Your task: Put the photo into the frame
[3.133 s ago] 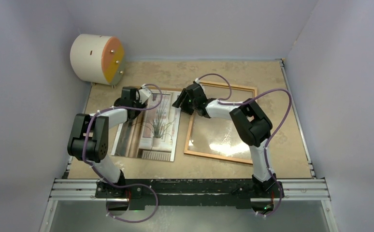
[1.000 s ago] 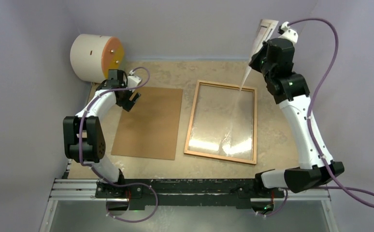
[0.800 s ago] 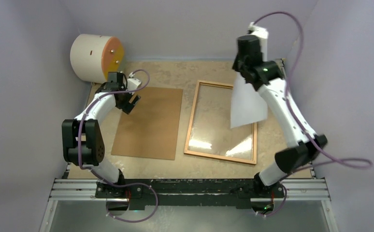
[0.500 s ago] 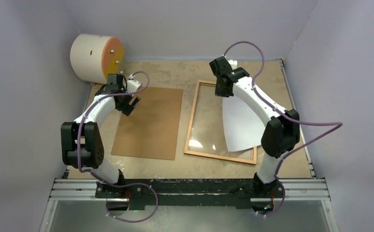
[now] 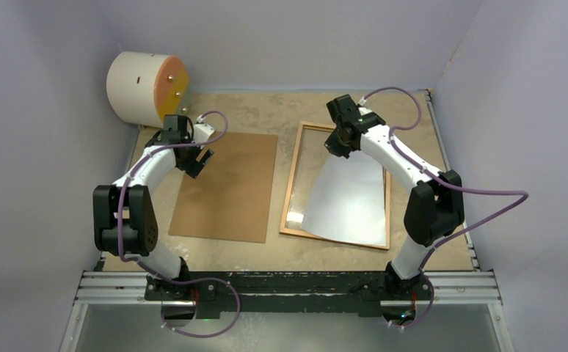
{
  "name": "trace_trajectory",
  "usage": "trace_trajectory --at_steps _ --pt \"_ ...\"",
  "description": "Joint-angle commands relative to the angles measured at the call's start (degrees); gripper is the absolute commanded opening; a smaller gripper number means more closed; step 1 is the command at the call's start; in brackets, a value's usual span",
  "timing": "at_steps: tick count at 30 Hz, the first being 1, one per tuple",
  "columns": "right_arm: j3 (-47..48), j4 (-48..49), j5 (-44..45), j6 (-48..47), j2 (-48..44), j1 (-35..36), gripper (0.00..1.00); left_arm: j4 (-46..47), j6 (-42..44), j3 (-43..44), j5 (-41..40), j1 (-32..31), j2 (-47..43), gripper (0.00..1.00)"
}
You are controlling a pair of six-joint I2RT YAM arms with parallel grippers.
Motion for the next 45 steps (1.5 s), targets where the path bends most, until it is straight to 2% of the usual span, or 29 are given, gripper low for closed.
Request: trace_trajectory --at_steps 1,10,14,22,45 --pt "-1.30 3.28 1.56 5.94 -1.12 -0.08 0.00 1.75 0.68 -0.30 -0.35 0.03 -1.75 0.84" --pt "-2.29 6.63 4.40 -3.24 0.07 -0.08 0.00 2.32 1.05 -0.67 -0.89 -0.01 -1.26 0.84" --pt "-4.11 11.13 3.02 -8.39 -0.07 -0.08 0.00 2.35 0.82 -0.54 -0.97 -0.03 -1.01 0.84" --pt "-3.64 12.99 0.78 -14.14 2.12 -0.08 0.00 2.10 1.01 -0.28 -1.24 -0.02 -0.82 0.84" --pt "-4.03 14.08 -0.84 -20.28 5.82 -0.08 0.00 2.41 1.64 -0.75 -1.98 -0.02 -0.46 0.84"
